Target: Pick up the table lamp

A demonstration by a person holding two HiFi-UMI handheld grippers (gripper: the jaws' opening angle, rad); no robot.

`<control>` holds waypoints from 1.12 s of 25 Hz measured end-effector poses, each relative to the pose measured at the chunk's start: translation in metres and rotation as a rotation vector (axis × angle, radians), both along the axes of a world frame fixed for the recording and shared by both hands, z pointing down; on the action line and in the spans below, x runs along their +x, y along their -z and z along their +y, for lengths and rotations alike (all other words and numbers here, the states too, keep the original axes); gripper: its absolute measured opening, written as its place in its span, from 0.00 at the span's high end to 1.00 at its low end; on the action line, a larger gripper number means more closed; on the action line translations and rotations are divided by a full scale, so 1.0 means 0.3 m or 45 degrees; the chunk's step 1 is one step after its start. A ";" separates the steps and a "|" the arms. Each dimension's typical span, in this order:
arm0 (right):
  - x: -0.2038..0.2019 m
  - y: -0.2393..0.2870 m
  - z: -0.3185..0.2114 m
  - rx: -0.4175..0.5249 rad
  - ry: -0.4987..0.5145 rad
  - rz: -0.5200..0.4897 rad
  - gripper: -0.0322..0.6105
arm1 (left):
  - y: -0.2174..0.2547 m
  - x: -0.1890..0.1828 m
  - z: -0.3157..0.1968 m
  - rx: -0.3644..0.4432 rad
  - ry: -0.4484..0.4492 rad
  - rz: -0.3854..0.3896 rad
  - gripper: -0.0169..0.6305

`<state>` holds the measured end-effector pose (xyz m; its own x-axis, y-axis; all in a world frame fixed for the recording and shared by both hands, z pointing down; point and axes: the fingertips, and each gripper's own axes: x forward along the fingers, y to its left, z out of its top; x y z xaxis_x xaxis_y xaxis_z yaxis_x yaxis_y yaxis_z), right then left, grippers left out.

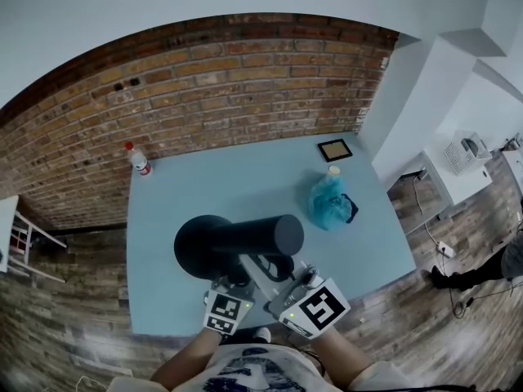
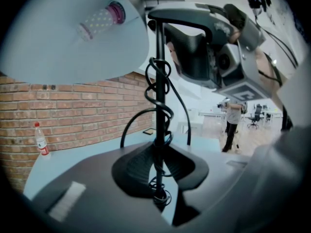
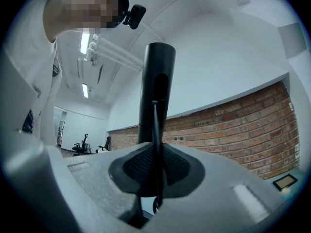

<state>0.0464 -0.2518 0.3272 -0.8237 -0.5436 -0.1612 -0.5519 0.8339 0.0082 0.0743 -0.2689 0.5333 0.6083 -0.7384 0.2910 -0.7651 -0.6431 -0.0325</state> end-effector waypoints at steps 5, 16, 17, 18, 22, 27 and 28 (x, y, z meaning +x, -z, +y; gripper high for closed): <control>-0.007 0.007 0.004 -0.015 0.011 -0.012 0.88 | 0.003 -0.009 0.010 0.000 0.004 -0.006 0.88; -0.029 -0.005 0.005 -0.015 0.035 -0.013 0.87 | -0.010 -0.035 0.012 -0.011 0.026 -0.015 0.88; -0.028 -0.003 0.003 -0.016 0.036 -0.015 0.87 | -0.008 -0.034 0.010 -0.011 0.026 -0.016 0.88; -0.028 -0.001 0.001 -0.017 0.037 -0.017 0.87 | -0.006 -0.033 0.008 -0.010 0.026 -0.015 0.88; -0.032 0.000 0.000 -0.016 0.038 -0.017 0.88 | -0.005 -0.038 0.009 -0.009 0.028 -0.013 0.88; -0.027 -0.002 0.003 -0.012 0.037 -0.020 0.88 | -0.008 -0.033 0.010 -0.009 0.029 -0.012 0.88; -0.027 -0.002 0.002 -0.014 0.037 -0.020 0.88 | -0.007 -0.032 0.010 -0.011 0.028 -0.011 0.88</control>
